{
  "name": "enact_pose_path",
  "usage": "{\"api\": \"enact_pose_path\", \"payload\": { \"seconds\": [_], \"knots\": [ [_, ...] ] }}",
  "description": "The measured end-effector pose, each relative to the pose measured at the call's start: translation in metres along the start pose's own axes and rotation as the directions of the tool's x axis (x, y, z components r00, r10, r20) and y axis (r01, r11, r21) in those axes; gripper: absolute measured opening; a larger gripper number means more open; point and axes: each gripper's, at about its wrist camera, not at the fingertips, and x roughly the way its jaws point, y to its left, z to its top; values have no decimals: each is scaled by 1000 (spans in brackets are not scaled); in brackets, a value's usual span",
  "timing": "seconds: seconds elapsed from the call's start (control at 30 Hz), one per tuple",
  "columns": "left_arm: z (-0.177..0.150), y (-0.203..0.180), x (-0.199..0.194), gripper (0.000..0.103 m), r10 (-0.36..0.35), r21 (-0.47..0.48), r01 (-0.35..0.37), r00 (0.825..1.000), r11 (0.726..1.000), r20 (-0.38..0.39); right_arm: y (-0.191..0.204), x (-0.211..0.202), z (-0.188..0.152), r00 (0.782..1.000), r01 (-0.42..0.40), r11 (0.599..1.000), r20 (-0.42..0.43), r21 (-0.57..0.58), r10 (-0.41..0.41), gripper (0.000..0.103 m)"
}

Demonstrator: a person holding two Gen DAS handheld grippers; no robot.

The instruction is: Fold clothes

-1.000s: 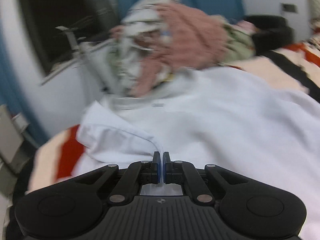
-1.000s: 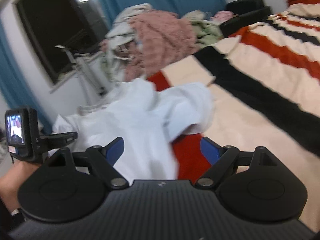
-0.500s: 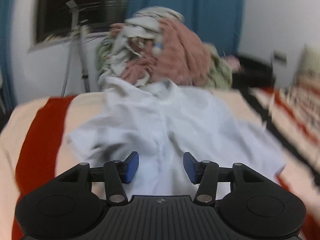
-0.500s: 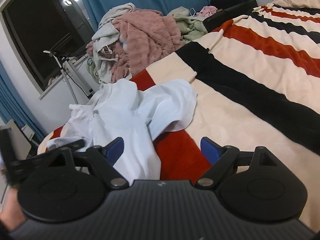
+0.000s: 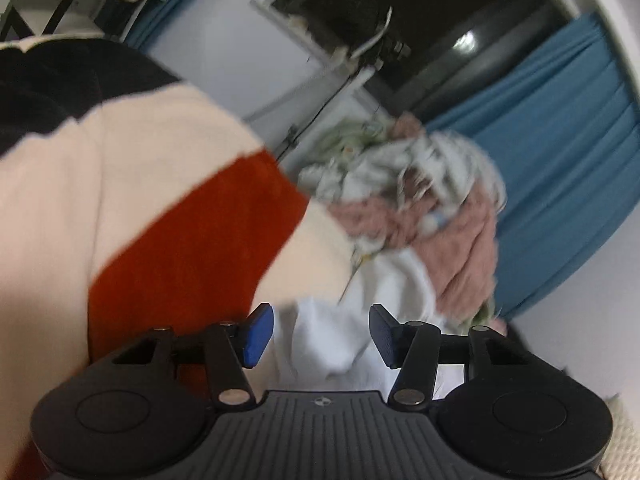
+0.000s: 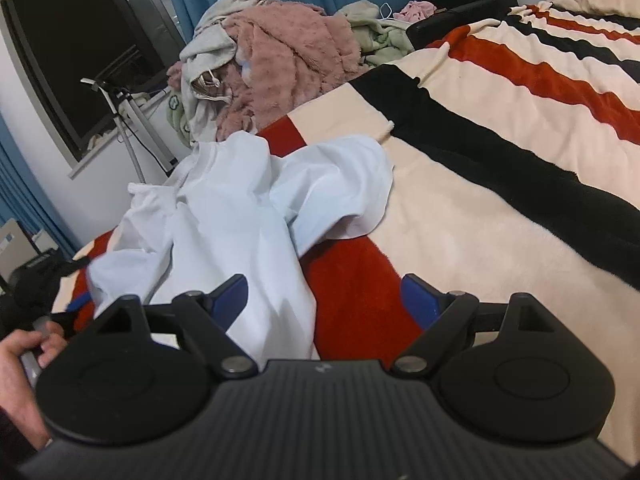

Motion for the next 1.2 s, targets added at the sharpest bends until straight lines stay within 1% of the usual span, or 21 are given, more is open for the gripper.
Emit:
{"api": "enact_pose_path", "payload": {
  "seconds": [0.03,0.1,0.2,0.23,0.27,0.3,0.37,0.4,0.5,0.63,0.67,0.7,0.73,0.77,0.87,0.9,0.93,0.97,1.07,1.13,1.2],
  "knots": [
    [3,0,5,62,15,29,-15,1000,999,-13,1,2,0,1000,4,1000,-3,-4,-4,85],
    [4,1,23,60,83,77,-78,995,994,-62,3,5,-1,1000,4,1000,-7,-13,-5,85],
    [-1,-4,49,60,96,118,-82,989,990,-114,7,8,-4,1000,5,999,-11,-36,-6,85],
    [-4,-8,57,60,129,159,-110,985,981,-118,7,9,-5,1000,4,999,-12,-44,-5,85],
    [-6,-12,65,51,172,207,-146,978,967,-118,8,10,-6,1000,3,999,-13,-52,-4,85],
    [-8,-17,73,29,215,254,-180,970,950,-115,9,11,-8,1000,2,998,-15,-60,-3,85],
    [-7,-21,79,9,259,285,-217,959,934,-118,11,13,-10,1000,12,997,-16,-78,-13,85],
    [-1,-20,79,4,251,274,-210,960,939,-124,12,14,-10,1000,17,996,-17,-87,-18,85],
    [33,-16,67,3,240,247,-212,967,945,-87,17,14,-12,1000,23,993,-15,-113,-25,85],
    [109,-4,55,3,274,247,-265,962,932,0,32,8,-15,999,39,977,28,-209,-34,85],
    [129,-1,53,3,309,253,-308,950,917,34,36,8,-16,999,41,973,36,-228,-34,85],
    [150,-1,52,3,356,268,-362,932,893,74,39,8,-17,999,43,969,43,-245,-33,85],
    [167,-1,52,3,411,294,-427,904,855,117,43,9,-17,998,45,964,49,-262,-33,85],
    [183,-1,53,3,466,320,-493,870,809,163,46,9,-18,998,47,959,56,-278,-32,85],
    [205,13,71,3,604,379,-644,761,664,237,53,13,-20,998,46,952,58,-303,-30,85],
    [206,22,79,4,620,380,-651,754,658,218,55,14,-21,998,47,949,58,-311,-30,85],
    [205,31,87,4,627,376,-643,757,667,183,57,16,-22,998,47,947,58,-318,-30,85],
    [202,42,91,9,627,366,-635,763,680,157,59,17,-22,998,45,946,60,-322,-27,85],
    [189,62,86,35,629,330,-631,767,702,129,64,18,-24,998,33,943,65,-330,-12,85],
    [177,67,69,39,595,333,-603,792,725,138,67,17,-24,998,21,942,64,-335,0,85],
    [163,64,46,53,560,359,-563,819,744,124,70,16,-25,998,9,940,66,-340,15,85]
  ]
}}
